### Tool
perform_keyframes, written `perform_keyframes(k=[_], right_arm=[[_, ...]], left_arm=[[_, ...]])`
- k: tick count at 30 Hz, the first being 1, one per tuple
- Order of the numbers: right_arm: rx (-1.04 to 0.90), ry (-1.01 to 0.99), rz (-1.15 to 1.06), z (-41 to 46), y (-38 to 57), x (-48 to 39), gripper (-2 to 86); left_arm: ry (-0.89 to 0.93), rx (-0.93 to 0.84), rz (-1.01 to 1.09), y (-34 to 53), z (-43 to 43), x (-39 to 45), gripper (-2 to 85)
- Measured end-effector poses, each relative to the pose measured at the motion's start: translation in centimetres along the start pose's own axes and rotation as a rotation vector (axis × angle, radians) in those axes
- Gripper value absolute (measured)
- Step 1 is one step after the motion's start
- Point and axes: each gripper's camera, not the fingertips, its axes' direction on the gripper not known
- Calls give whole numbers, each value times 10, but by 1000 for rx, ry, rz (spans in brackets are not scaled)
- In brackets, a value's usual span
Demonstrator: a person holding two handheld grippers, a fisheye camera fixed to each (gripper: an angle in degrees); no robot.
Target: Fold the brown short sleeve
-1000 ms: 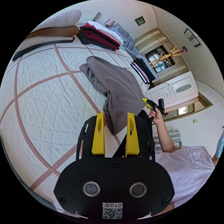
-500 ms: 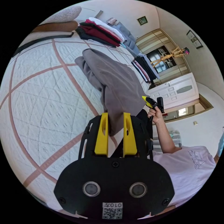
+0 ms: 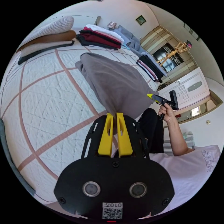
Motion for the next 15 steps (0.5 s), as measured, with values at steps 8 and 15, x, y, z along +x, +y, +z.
perform_keyframes(k=[8,15], right_arm=[[31,-5,12,-6,27,12,64],[12,-72,23,-4,42,40,69]], left_arm=[[45,74,-62,13,-8,-33,41],[82,80,-62,5,2,-63,64]])
